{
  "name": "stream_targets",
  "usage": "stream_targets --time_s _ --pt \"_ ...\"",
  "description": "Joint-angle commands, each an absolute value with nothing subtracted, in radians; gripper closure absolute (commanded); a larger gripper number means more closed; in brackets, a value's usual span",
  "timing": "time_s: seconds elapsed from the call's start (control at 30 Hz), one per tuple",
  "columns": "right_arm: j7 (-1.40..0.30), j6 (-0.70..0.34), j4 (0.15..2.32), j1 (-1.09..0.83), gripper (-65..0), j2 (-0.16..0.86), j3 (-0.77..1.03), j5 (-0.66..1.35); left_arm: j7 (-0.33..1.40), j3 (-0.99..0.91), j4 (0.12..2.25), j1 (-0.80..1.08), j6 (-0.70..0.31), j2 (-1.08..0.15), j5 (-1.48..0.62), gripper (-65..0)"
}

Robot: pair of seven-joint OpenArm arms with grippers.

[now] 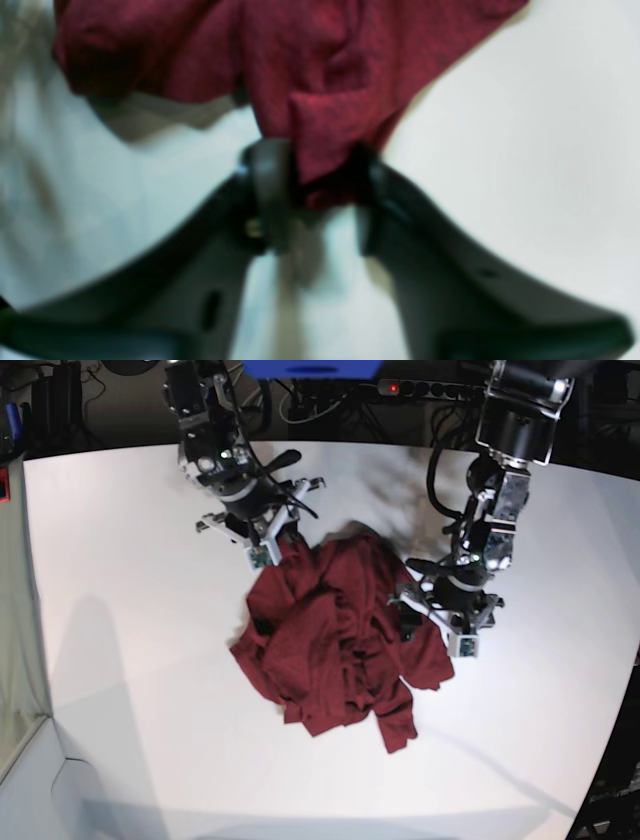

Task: Layout the t-shirt on the table in an organized manner, then fold the t-shirt properly
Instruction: 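Lower both grippers onto the shirt and pinch separate edges, then lift the shirt with the right gripper, left gripper releasing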

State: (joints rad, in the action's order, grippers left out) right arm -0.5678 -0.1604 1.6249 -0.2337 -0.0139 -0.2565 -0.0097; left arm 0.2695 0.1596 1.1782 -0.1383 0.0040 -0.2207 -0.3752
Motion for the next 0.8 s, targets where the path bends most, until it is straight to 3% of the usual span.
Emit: stream_targets --time_s 0.0,0.1,0.47,0.77 --pt "-0.565 -0.163 1.633 -0.236 -8.9 -0.018 -0.26 -0.001 0.245 0.157 1.194 -0.157 0.005 -0.226 -0.375 -45.8" --pt "-0.57 -0.163 1.636 -0.231 0.0 -0.018 -0.254 -0.001 0.245 0.156 1.196 -0.157 0.007 -0.226 -0.38 -45.8" --pt "-0.562 -0.163 2.015 -0.162 0.0 0.068 -0.24 -0.001 0.289 0.105 1.392 -0.105 0.012 -0.226 -0.384 -45.8" --pt "-0.561 -0.163 2.028 0.084 0.0 0.05 -0.248 -0.001 0.449 -0.028 1.54 -0.061 0.004 -0.225 -0.384 -45.8"
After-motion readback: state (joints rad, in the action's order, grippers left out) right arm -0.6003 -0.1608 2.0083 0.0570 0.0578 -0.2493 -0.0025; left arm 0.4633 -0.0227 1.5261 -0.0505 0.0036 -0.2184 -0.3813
